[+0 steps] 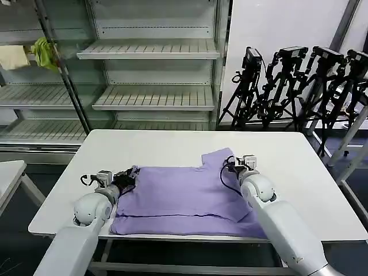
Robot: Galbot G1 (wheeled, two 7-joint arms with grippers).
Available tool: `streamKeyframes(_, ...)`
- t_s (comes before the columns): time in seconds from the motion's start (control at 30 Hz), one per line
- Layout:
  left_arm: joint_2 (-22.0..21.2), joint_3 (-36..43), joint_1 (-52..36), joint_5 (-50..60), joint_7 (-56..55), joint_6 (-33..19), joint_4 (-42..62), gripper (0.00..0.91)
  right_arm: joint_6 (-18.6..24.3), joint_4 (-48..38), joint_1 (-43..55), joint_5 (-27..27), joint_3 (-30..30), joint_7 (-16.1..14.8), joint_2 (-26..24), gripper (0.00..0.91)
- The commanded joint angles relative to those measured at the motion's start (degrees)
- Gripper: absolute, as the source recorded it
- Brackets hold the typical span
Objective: Fold and organize the clothes.
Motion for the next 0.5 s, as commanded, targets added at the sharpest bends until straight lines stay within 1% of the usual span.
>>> streamKeyframes(0.03, -0.09, 0.01, 0.02, 0.22, 0.07, 0.0, -0.02, 0.252, -0.12, 0.02, -0.47, -0.33, -0.05, -0.18, -0.08, 0.0)
streamKeyframes(0.07, -0.14, 0.02, 0.01, 0.27, 0.1, 0.0, -0.03, 0.242, -0.11, 0.05, -0.67, -0.48, 0.0, -0.31, -0.07, 0.0)
streamKeyframes(0.1, -0.16, 0.03, 0.01, 0.29, 0.08, 0.0, -0.03, 0.212, -0.1, 0.12, -0.68, -0.55, 0.01, -0.35, -0.07, 0.0)
streamKeyframes(0.13, -0.17, 0.03, 0.01, 0.3, 0.09, 0.01, -0.03, 0.171, -0.11, 0.17, -0.84, -0.63, 0.02, -0.42, -0.13, 0.0)
streamKeyframes(0.17, -0.18, 0.04, 0.04, 0.3, 0.12, -0.01, -0.07, 0.101, -0.1, 0.27, -0.95, -0.68, 0.03, -0.5, -0.18, 0.0)
streamKeyframes(0.2, -0.19, 0.04, 0.05, 0.34, 0.13, -0.01, -0.08, 0.081, -0.1, 0.33, -1.02, -0.77, 0.06, -0.56, -0.23, 0.0)
streamKeyframes(0.23, -0.22, 0.01, 0.07, 0.35, 0.14, -0.01, -0.09, 0.03, -0.09, 0.36, -1.03, -0.81, 0.09, -0.6, -0.24, 0.0)
streamKeyframes(0.27, -0.22, 0.01, 0.12, 0.36, 0.17, -0.03, -0.1, 0.01, -0.09, 0.39, -1.09, -0.83, 0.15, -0.63, -0.26, 0.0)
streamKeyframes(0.5, -0.06, -0.14, 0.59, 0.63, 0.36, -0.04, -0.66, 0.0, -0.08, 0.82, -1.38, -1.12, 0.2, -0.71, -0.31, 0.0)
